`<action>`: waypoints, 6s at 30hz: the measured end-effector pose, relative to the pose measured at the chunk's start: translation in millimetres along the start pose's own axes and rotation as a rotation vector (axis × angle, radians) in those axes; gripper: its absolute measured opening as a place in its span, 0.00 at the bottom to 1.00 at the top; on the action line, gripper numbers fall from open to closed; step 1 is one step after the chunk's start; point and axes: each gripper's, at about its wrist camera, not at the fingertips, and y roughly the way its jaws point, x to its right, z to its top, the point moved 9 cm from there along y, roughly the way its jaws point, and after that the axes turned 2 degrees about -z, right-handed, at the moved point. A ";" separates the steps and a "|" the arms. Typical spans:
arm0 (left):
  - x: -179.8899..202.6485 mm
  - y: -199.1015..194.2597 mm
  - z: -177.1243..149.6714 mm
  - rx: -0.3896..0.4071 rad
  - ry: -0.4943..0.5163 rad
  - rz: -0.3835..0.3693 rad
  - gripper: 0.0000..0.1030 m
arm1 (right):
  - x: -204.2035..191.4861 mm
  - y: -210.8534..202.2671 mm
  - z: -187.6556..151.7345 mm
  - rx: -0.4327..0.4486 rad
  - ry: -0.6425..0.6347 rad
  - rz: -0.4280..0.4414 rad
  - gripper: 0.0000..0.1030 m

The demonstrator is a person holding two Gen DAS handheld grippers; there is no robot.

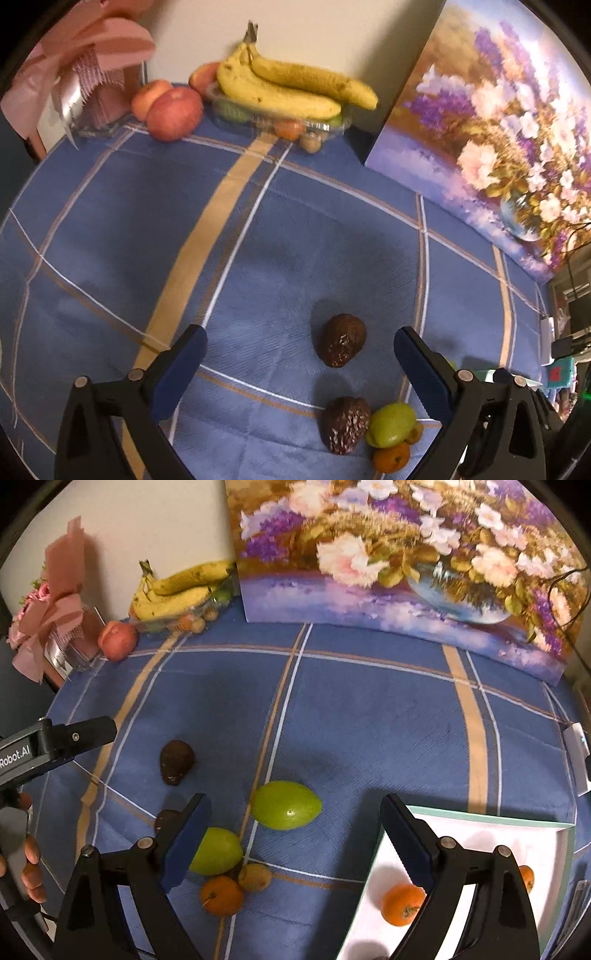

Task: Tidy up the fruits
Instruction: 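Move both grippers back toward the remaining fruits on the cloth, then grasp a dark date with the left gripper while the right gripper grasps a green jujube, then carry the date in the left gripper and the green jujube in the right gripper over the white tray, then open the left gripper to drop the date while the right gripper releases the green jujube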

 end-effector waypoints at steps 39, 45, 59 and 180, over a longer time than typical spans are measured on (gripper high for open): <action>42.0 5.3 -13.3 -0.036 0.069 -0.096 0.36 | -10.3 15.7 -6.3 -0.036 -0.044 0.000 0.54; 48.5 -18.0 -15.5 -0.005 0.088 -0.094 0.36 | -3.0 -6.9 -6.1 -0.013 -0.042 -0.016 0.54; 61.5 -51.8 -34.5 0.027 0.113 -0.090 0.36 | 16.1 -45.1 -18.3 0.025 -0.027 -0.052 0.54; 268.8 21.4 -207.4 -0.184 0.563 -0.163 0.46 | 254.5 -60.3 -157.8 -0.150 0.328 -0.246 0.55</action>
